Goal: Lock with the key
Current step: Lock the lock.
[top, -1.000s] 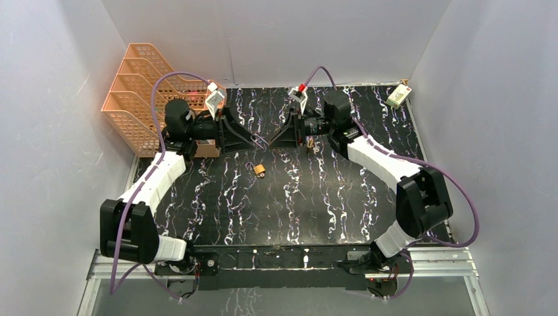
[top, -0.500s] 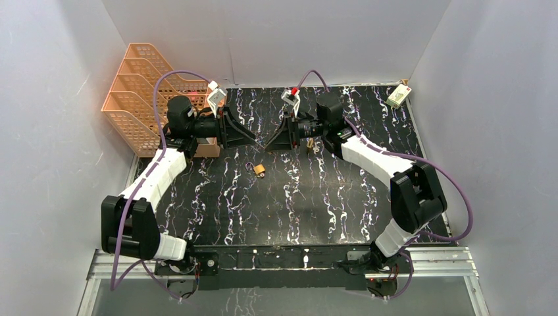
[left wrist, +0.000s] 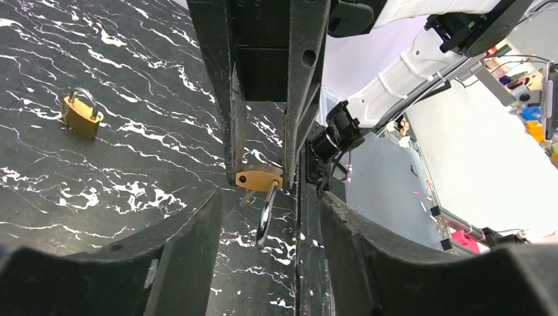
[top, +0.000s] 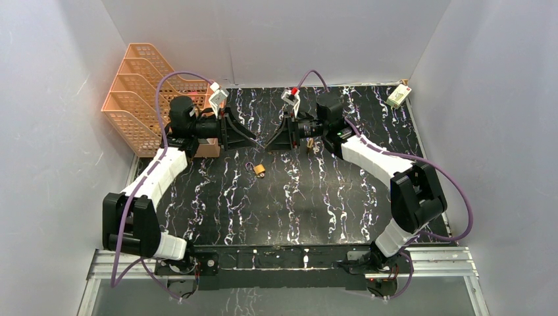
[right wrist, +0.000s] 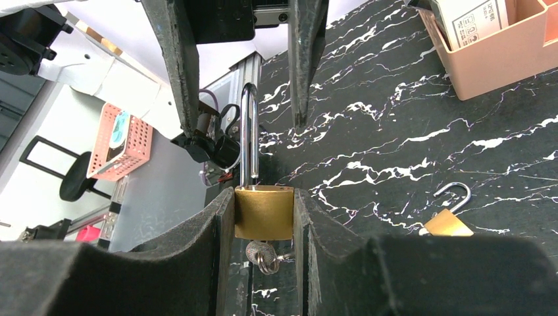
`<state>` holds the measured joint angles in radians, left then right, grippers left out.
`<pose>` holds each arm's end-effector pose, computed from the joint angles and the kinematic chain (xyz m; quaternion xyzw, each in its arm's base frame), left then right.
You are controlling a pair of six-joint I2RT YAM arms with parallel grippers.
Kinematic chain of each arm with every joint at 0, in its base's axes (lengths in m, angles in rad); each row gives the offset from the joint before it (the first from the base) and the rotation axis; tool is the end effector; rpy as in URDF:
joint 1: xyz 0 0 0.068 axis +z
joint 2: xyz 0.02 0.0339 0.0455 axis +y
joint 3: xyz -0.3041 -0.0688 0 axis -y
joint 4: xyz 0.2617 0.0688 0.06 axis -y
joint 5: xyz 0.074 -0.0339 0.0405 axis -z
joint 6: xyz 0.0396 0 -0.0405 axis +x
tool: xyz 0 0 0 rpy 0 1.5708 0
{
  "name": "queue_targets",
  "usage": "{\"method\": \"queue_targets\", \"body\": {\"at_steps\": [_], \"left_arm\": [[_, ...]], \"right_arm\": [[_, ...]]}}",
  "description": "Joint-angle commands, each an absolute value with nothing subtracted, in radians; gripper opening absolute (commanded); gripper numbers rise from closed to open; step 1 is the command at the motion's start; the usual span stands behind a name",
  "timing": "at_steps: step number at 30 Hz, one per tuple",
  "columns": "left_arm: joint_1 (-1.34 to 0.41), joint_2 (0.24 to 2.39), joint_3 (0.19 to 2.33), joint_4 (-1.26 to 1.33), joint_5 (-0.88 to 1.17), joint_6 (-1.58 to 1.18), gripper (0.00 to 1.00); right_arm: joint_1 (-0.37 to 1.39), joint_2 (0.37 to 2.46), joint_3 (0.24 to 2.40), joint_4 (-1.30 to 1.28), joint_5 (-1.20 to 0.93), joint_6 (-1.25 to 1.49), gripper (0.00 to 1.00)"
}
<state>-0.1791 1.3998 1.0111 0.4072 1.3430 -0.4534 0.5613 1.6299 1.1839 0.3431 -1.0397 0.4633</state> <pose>0.3042 -0.0943 0.3710 0.3648 0.6040 -0.5880 0.3954 0.3150 0.2384 0.3487 -0.3639 0.6274 0.6065 0.3259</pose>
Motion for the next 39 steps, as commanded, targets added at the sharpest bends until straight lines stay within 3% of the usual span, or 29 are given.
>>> {"method": "queue_targets", "body": {"at_steps": [1, 3, 7, 11, 13, 14, 15, 25, 31, 36, 37, 39], "left_arm": [[-0.183, 1.397, 1.048, 0.385, 1.361, -0.424, 0.56], [-0.183, 1.396, 1.048, 0.384, 1.360, -0.420, 0.55], [-0.183, 1.396, 1.050, 0.377, 1.364, -0.419, 0.42], [-0.183, 1.400, 1.052, 0.374, 1.363, -0.416, 0.38], [-0.183, 1.401, 1.051, 0.377, 1.375, -0.414, 0.25], [-0.183, 1.399, 1.049, 0.380, 1.376, -0.414, 0.10], [-0.183, 1.397, 1.046, 0.379, 1.371, -0.412, 0.00], [-0.183, 1.377, 1.032, 0.388, 1.347, -0.408, 0.00], [-0.182, 1.369, 1.028, 0.391, 1.341, -0.409, 0.00], [-0.183, 1.361, 1.029, 0.385, 1.319, -0.406, 0.00], [-0.182, 1.359, 1.028, 0.386, 1.319, -0.405, 0.00], [-0.183, 1.357, 1.027, 0.399, 1.319, -0.407, 0.00]], "right_arm": [[0.564, 1.607, 1.232, 0.374, -1.036, 0.443, 0.39], [0.563, 1.605, 1.230, 0.374, -1.035, 0.443, 0.39], [0.563, 1.602, 1.229, 0.374, -1.033, 0.440, 0.39], [0.563, 1.603, 1.229, 0.374, -1.034, 0.440, 0.39], [0.564, 1.604, 1.229, 0.374, -1.034, 0.440, 0.39], [0.564, 1.604, 1.227, 0.376, -1.033, 0.441, 0.39], [0.564, 1.604, 1.227, 0.376, -1.034, 0.441, 0.39], [0.564, 1.606, 1.235, 0.362, -1.026, 0.443, 0.42], [0.562, 1.601, 1.233, 0.354, -1.029, 0.439, 0.49], [0.555, 1.578, 1.232, 0.343, -1.006, 0.439, 0.73], [0.552, 1.569, 1.230, 0.339, -0.995, 0.437, 0.82], [0.547, 1.551, 1.225, 0.333, -0.976, 0.424, 0.89]]}}
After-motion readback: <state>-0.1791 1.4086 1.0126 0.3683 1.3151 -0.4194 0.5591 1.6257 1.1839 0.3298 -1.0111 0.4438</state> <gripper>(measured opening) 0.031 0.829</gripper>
